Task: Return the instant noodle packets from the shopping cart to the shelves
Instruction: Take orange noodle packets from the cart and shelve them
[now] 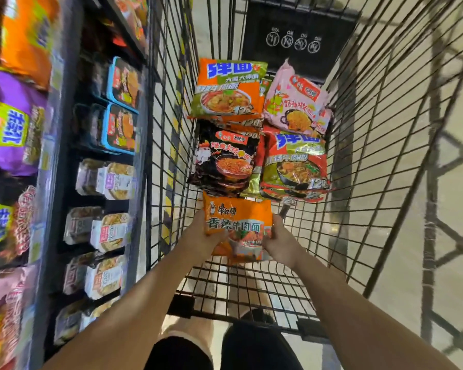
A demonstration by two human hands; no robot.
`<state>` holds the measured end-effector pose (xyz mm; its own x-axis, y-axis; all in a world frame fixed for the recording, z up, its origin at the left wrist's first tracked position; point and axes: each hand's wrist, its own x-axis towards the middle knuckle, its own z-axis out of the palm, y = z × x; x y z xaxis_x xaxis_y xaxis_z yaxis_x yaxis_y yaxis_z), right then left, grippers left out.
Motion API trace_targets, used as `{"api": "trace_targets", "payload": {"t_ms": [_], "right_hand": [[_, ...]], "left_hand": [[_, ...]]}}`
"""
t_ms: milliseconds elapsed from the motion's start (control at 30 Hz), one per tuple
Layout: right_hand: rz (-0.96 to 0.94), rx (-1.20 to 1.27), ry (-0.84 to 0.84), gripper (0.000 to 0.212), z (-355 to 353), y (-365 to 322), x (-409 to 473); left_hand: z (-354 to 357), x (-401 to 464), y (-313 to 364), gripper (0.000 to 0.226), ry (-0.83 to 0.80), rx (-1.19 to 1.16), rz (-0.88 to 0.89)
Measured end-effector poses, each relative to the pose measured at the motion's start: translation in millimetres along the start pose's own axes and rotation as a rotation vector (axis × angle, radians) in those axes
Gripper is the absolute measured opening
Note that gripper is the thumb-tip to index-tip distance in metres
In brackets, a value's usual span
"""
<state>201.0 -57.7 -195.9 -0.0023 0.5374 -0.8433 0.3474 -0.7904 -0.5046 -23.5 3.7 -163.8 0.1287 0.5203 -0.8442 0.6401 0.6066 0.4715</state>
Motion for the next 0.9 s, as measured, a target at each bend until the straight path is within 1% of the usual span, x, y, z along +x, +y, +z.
{"api": "trace_targets", "payload": {"t_ms": [67, 133, 233, 367, 433, 467, 533, 567, 633, 667, 733, 800, 833, 900], "right_hand": [[-0.043, 0.003, 0.048, 0.042, -6.4, -8.8, -16.6], [-0.069, 0.009, 0.089, 0.044, -15.7, -18.5, -38.7], [-0.145, 0.0, 0.146, 0.049, -31.4, -36.5, -77.9], [-0.23, 0.006, 0.242, 0.045, -52.4, -78.9, -144.9], [-0.304, -0.015, 0.311, 0.047, -62.3, -103.5, -181.9], [-0.345, -0.015, 0.353, 0.045, -66.7, -116.3, -200.8], [-0.403, 0.014, 0.392, 0.038, -74.1, -140.2, -233.6], [-0.426, 0.025, 0.424, 0.036, -78.1, -152.6, -249.6], [-0.49, 0.008, 0.457, 0.039, -85.8, -180.6, -284.7], [-0.522, -0.009, 0.47, 0.043, -89.5, -195.0, -301.0], [-0.598, -0.042, 0.49, 0.048, -92.8, -224.5, -334.5], [-0.692, -0.04, 0.5, 0.046, -91.7, -250.2, -367.2], [-0.737, -0.035, 0.509, 0.045, -90.7, -260.8, -382.5], [-0.804, -0.03, 0.5, 0.046, -87.0, -279.3, -413.3]], "left_hand": [[-4.4, -10.5, 8.7, 0.048, -0.02, -0.02, 0.079], [-9.3, -27.8, 19.8, 0.044, -0.042, -0.042, 0.14], [-22.0, -59.1, 36.9, 0.047, -0.069, -0.07, 0.212], [-49.5, -121.8, 73.5, 0.046, -0.128, -0.179, 0.311], [-67.7, -153.0, 88.0, 0.044, -0.08, -0.195, 0.398], [-79.3, -170.9, 95.8, 0.048, -0.041, -0.207, 0.442], [-101.4, -196.9, 106.9, 0.068, -0.008, -0.227, 0.491], [-113.7, -217.4, 117.6, 0.068, 0.014, -0.209, 0.551], [-133.7, -257.7, 136.2, 0.051, 0.077, -0.201, 0.663], [-144.4, -273.9, 143.8, 0.046, 0.121, -0.211, 0.71], [-160.8, -312.7, 155.8, 0.046, 0.197, -0.243, 0.793], [-174.0, -344.5, 159.7, 0.054, 0.243, -0.277, 0.837], [-178.6, -362.1, 160.9, 0.049, 0.26, -0.319, 0.858], [-186.2, -395.8, 160.5, 0.041, 0.315, -0.33, 0.926]]}}
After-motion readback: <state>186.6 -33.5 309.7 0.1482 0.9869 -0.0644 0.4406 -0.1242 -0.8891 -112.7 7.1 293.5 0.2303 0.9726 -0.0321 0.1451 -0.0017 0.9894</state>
